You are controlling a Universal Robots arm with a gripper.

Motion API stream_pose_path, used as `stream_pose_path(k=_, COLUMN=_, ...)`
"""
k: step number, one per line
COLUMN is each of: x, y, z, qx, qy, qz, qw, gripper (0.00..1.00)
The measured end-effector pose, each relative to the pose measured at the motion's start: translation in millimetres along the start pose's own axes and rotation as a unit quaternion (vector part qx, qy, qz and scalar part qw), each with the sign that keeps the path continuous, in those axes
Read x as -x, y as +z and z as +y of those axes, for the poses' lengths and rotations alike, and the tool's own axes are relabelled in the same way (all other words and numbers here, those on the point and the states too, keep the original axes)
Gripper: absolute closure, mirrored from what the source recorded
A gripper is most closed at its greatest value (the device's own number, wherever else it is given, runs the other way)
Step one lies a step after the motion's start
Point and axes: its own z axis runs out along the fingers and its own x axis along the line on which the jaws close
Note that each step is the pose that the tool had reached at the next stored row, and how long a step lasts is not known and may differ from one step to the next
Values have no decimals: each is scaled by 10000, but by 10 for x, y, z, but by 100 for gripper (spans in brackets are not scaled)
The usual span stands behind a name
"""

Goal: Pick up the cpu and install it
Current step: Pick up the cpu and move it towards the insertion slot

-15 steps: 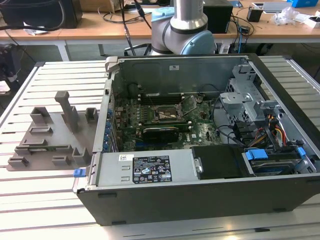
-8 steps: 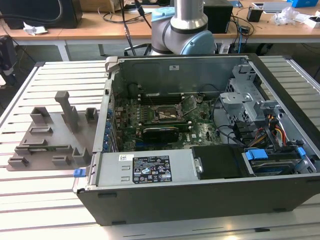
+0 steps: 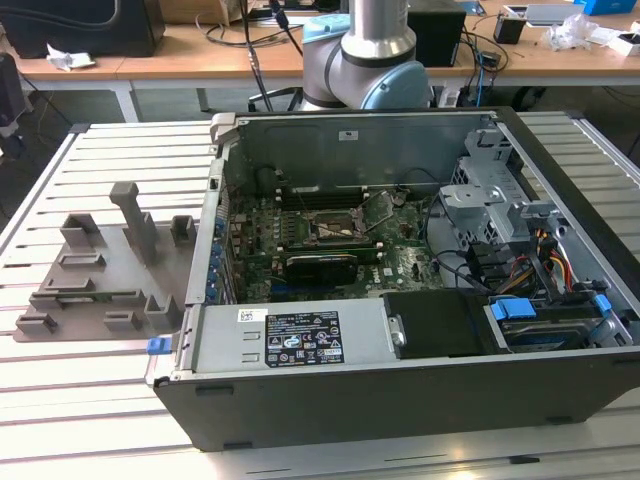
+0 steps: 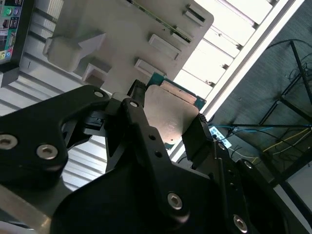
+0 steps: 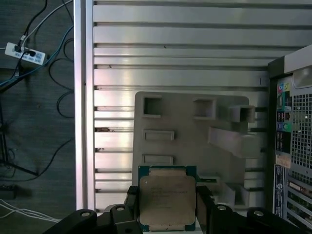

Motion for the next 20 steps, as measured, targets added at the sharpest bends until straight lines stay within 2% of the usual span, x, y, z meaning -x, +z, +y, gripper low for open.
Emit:
stream_pose_path(k=10, x=4, y=-172, z=-6, qx=0, qy=0, qz=0, qw=10000, gripper=45)
stream_pose_path(k=11, x=4, y=-195, z=-7, qx=0, qy=0, qz=0, qw=10000, gripper=45)
stream_pose_path(k=12, x=6, y=-277, z=-9, qx=0, qy=0, qz=0, qw=10000, gripper=45)
stream_pose_path(k=15, x=7, y=-316, z=-11, qx=11, qy=-1, qz=-1, qw=10000, gripper=45)
stream_pose_path(k=16, x=8, y=-316, z=-12, qx=54, qy=-1, qz=0, qw=10000, gripper=45)
stream_pose_path(k=17, x=7, y=-316, z=-11, qx=225, qy=5, qz=-1, qw=9997, gripper=45)
stream_pose_path(k=18, x=7, y=-316, z=-11, qx=281, qy=6, qz=-1, qw=9996, gripper=45)
stream_pose_path(k=20, x=7, y=-316, z=-10, qx=288, qy=7, qz=-1, qw=9996, gripper=45)
